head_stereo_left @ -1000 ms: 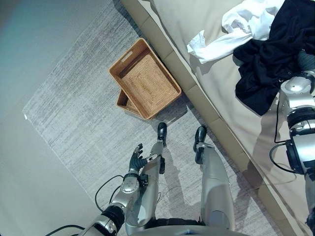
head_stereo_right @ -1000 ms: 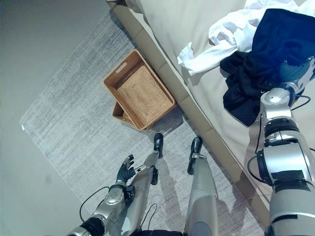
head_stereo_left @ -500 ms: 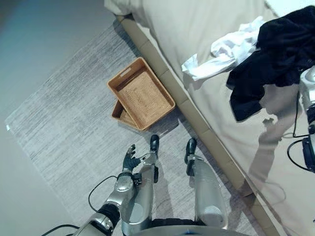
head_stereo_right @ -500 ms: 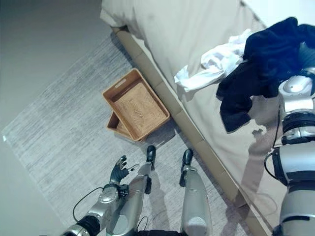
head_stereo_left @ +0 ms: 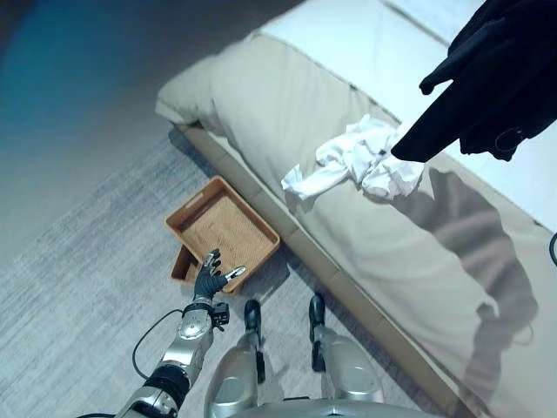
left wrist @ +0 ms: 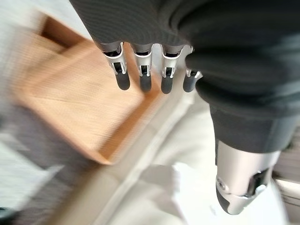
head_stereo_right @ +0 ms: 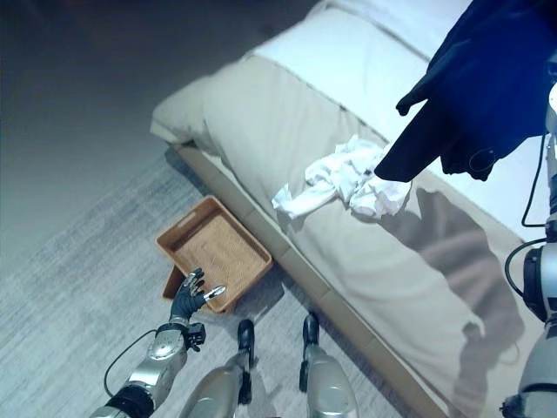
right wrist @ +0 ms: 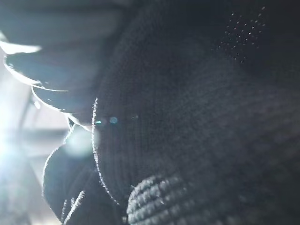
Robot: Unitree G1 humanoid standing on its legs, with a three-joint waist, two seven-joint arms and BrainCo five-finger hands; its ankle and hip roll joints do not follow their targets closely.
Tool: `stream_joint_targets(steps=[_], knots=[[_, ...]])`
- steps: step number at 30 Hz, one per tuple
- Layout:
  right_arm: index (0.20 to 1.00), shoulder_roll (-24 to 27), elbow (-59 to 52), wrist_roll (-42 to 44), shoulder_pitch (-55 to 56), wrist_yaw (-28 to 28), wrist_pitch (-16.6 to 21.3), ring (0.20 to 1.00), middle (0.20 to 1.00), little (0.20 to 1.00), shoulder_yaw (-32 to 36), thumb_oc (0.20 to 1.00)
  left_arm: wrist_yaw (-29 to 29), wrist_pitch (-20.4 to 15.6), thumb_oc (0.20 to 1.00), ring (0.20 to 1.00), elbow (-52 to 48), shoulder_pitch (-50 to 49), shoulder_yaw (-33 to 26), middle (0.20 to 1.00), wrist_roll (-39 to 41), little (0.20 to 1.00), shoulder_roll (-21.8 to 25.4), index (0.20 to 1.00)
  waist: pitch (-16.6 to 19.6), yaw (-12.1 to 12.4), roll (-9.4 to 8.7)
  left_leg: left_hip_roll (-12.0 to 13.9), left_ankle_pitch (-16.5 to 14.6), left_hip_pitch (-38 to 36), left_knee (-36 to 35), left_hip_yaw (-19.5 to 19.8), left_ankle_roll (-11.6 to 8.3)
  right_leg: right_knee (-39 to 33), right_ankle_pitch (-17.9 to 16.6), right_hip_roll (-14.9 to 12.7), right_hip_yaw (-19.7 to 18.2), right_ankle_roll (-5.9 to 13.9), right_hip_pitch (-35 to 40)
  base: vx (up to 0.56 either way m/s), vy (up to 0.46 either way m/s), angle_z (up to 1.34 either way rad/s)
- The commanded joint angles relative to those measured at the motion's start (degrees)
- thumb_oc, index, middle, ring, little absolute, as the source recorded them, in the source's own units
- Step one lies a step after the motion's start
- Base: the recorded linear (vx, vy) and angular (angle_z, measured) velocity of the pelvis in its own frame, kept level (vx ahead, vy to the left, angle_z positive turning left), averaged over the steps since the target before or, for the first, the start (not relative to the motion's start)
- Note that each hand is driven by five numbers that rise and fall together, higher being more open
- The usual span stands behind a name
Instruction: Pick up clothes into the bucket
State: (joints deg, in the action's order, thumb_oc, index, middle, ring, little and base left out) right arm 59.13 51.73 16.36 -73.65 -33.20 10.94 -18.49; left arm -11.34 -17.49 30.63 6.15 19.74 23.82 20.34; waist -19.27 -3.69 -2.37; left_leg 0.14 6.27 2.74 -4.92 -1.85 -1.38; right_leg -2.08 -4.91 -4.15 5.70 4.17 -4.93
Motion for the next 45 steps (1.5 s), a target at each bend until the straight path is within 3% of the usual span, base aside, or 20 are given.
stream_joint_targets(steps=[1,4,6,7,8,10,11,13,19,26,32,37,41,45], knots=[[0.200,2.33,-2.30,0.65,-5.50,1.43,2.49,0.200,0.200,0.200,-5.80,0.200,4.16,-1.26,1.000,1.000,-11.05,-0.52,2.46,1.000,-1.54,1.000,6.83,1.000,8.66,-0.71,-2.70,0.25,-7.08,-1.24,5.24,-0.10,-0.81,5.42,3.19,-2.64,1.27,4.06,0.46,0.11,0.026,-0.10],[0.200,1.34,-2.78,2.00,-6.43,5.24,1.88,0.200,0.200,0.200,-9.19,0.200,7.79,-0.01,1.000,1.000,-23.20,3.75,2.67,1.000,2.60,1.000,13.03,1.000,10.92,-1.16,-2.63,0.40,-7.39,-3.33,4.49,-0.77,-0.84,4.45,3.16,-2.47,1.01,4.18,2.39,0.10,0.010,-0.10],[0.200,1.15,-3.10,2.87,-6.31,6.57,1.47,0.200,0.200,0.200,-10.35,0.200,8.40,0.58,1.000,1.000,-26.15,5.84,2.67,1.000,4.38,1.000,14.46,1.000,11.75,-1.29,-2.69,0.31,-7.18,-3.67,4.28,-0.87,-0.85,3.99,2.84,-2.51,1.04,4.17,2.81,0.06,-0.010,-0.07],[0.200,0.69,-6.02,3.90,-4.76,9.71,0.96,0.200,0.200,0.200,-12.24,0.200,9.95,1.84,1.000,1.000,-32.50,12.95,4.78,1.000,8.37,1.000,17.56,1.000,12.85,-1.59,-2.74,0.46,-7.41,-4.75,4.12,-1.11,-0.86,3.73,2.92,-2.40,0.98,4.18,3.88,0.05,-0.020,-0.05],[0.200,0.70,-6.04,3.90,-4.72,9.71,0.96,0.200,0.200,0.200,-12.19,0.200,9.95,1.85,1.000,1.000,-32.50,12.97,4.81,1.000,8.38,1.000,17.58,1.000,12.88,-1.56,-2.77,0.45,-7.38,-4.72,4.11,-1.12,-0.85,3.71,2.89,-2.41,0.97,4.18,3.85,0.08,-0.029,-0.03],[0.200,0.81,-14.03,3.61,-1.10,13.44,0.16,0.200,0.200,0.200,-14.87,0.200,10.23,3.05,1.000,1.000,-34.62,23.41,10.29,1.000,8.65,1.000,19.66,1.000,14.28,-2.15,-2.55,0.51,-7.65,-5.78,3.98,-1.22,-0.77,3.56,3.16,-2.41,0.94,4.20,4.96,0.05,-0.013,-0.02],[0.200,0.86,-14.09,3.59,-0.97,13.44,0.13,0.200,0.200,0.200,-14.74,0.200,10.23,3.04,1.000,1.000,-34.59,23.47,10.37,1.000,8.66,1.000,19.66,1.000,14.24,-2.08,-2.60,0.51,-7.66,-5.82,3.98,-1.23,-0.77,3.55,3.17,-2.41,0.93,4.20,4.99,0.04,-0.018,-0.05],[0.200,2.36,-21.85,3.60,2.50,16.88,-0.27,0.200,0.200,0.200,-16.59,0.200,10.19,3.26,1.000,1.000,-34.57,33.95,16.27,1.000,8.34,1.000,20.74,1.000,15.27,-2.64,-2.26,0.50,-7.82,-6.69,3.97,-1.00,-0.70,3.73,3.54,-2.50,1.08,4.25,6.13,0.04,-0.023,-0.06],[0.200,6.63,-33.14,6.89,10.45,24.42,-0.02,0.200,0.200,0.200,-17.33,0.200,10.88,3.62,1.000,1.000,-29.55,46.22,25.07,1.000,7.88,1.000,17.13,1.000,16.24,-2.40,-1.96,0.49,-7.85,-8.17,3.67,-0.44,-0.81,3.38,3.89,-2.61,1.97,4.44,8.21,0.01,-0.007,-0.01],[0.200,6.43,-45.16,11.19,16.39,29.80,0.35,0.200,0.200,0.200,-16.76,0.200,11.04,5.13,1.000,1.000,-24.10,50.66,29.15,1.000,5.72,1.000,14.19,1.000,16.48,-1.93,-1.59,0.62,-7.59,-8.92,3.50,0.11,-0.92,2.87,3.90,-2.79,2.76,4.57,9.63,0.00,-0.001,0.01],[0.200,4.27,-51.31,12.60,18.00,30.70,0.90,0.200,0.200,0.200,-15.49,0.200,9.80,5.80,1.000,1.000,-19.60,50.68,28.64,1.000,2.59,1.000,10.48,1.000,16.25,-1.54,-1.53,0.62,-7.64,-9.19,3.84,0.45,-0.85,2.91,4.05,-2.89,3.23,4.47,10.19,-0.01,-0.006,0.06],[0.200,0.11,-59.49,12.58,20.96,31.76,2.80,0.200,0.200,0.200,-10.61,0.200,6.10,7.15,1.000,1.000,-12.57,47.54,23.67,1.000,-9.02,1.000,5.52,1.000,15.79,-1.19,-1.54,0.47,-7.87,-9.35,4.06,0.94,-0.53,3.17,4.49,-2.91,3.54,4.37,10.59,-0.01,0.002,0.01],[0.200,-1.14,-60.79,12.35,21.34,31.73,3.43,0.200,0.200,0.200,-8.74,0.200,6.07,6.91,1.000,1.000,-13.61,44.80,21.36,1.000,-12.64,1.000,5.36,1.000,15.68,-0.87,-1.81,0.28,-7.49,-8.68,4.30,1.18,-0.28,3.19,4.07,-3.03,3.73,4.28,10.15,-0.02,0.001,0.00],[0.200,-0.69,-59.81,11.41,21.80,31.33,3.09,0.200,0.200,0.200,-7.98,0.200,8.21,6.16,1.000,1.000,-21.12,42.61,20.37,1.000,-7.33,1.000,8.25,1.000,15.64,-0.38,-1.97,0.31,-7.41,-8.44,4.37,1.42,-0.18,3.05,3.93,-3.06,3.98,4.22,10.14,0.00,0.000,0.02]])
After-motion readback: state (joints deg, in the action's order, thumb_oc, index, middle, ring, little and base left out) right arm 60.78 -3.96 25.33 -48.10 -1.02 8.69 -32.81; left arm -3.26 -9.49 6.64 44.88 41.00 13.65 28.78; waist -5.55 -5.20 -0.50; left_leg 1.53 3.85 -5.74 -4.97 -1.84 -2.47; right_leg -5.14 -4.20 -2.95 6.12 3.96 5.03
